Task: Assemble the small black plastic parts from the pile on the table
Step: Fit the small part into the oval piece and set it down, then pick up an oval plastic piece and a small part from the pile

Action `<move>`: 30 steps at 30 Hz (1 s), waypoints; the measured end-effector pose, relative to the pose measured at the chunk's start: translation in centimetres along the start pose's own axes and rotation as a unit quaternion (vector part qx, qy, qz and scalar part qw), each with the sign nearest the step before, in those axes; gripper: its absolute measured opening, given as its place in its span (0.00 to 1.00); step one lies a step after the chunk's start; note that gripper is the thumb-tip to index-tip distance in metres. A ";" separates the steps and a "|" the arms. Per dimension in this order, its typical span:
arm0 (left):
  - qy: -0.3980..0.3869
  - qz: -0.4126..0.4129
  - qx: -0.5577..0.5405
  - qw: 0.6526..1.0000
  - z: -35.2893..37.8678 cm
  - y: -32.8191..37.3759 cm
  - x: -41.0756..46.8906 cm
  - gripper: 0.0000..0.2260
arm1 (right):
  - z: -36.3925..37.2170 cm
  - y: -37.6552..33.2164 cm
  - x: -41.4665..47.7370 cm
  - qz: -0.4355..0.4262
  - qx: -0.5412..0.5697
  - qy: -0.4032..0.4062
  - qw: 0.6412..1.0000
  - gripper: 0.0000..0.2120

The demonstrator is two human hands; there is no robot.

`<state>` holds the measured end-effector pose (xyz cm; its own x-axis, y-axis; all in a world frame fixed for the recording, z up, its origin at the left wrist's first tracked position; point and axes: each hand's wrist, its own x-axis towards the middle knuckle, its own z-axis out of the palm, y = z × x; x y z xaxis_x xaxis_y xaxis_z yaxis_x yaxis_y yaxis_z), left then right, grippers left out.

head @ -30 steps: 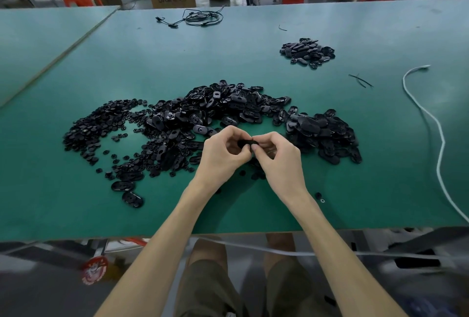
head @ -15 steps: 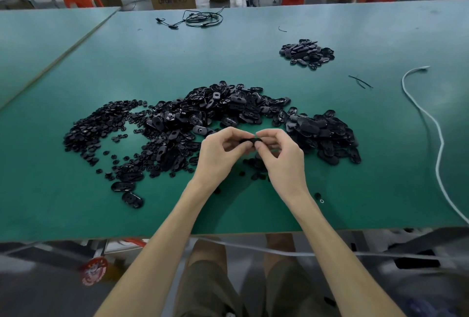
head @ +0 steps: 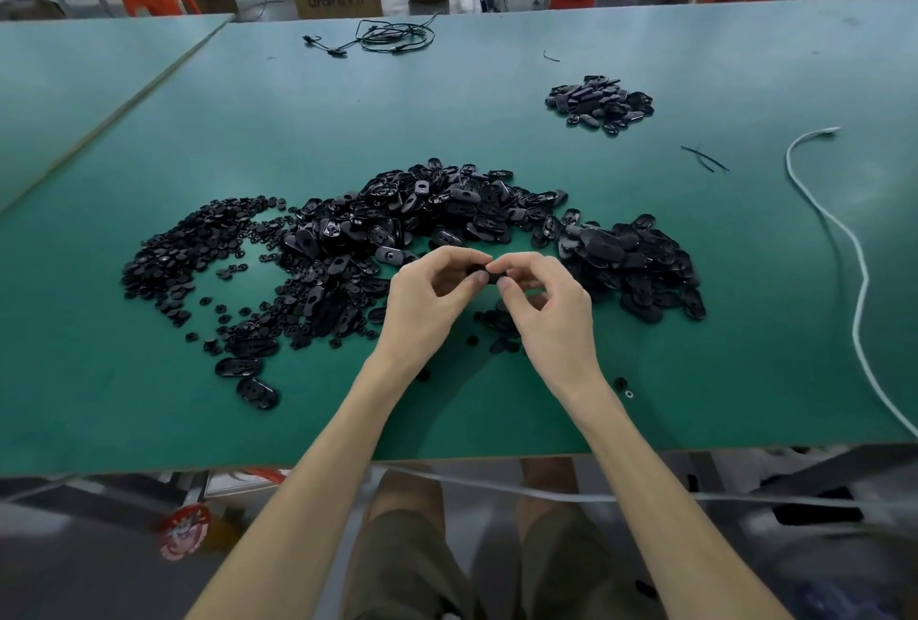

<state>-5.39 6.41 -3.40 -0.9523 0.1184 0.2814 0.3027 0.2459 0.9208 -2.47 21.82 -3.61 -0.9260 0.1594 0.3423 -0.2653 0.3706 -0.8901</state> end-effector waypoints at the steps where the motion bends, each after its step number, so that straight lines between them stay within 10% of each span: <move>1: 0.010 0.006 0.015 1.000 0.0 0.1 0.0 0.08 | 0.0 0.0 0.0 0.001 -0.001 0.010 1.000 0.12; 6: 0.163 -0.031 0.200 0.966 -0.1 -0.2 0.3 0.19 | -0.4 0.0 0.1 0.055 0.024 0.111 0.992 0.10; 10: 0.114 -0.130 0.356 0.918 0.4 -0.6 0.6 0.25 | -0.6 0.0 0.1 0.096 0.045 0.161 0.981 0.13; 20: 0.156 -0.108 0.352 0.917 0.5 -0.8 0.4 0.25 | -0.6 0.2 0.2 0.126 0.077 0.166 0.975 0.30; 30: 0.180 -0.099 0.341 0.917 0.4 -0.9 0.5 0.14 | -0.4 -0.1 0.2 0.080 0.003 0.097 0.992 0.15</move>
<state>-6.07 6.60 -4.17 -0.9053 -0.2885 0.3118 -0.0393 0.7877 0.6148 -2.49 22.15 -3.31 -0.8876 0.3884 0.2476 -0.1216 0.3209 -0.9393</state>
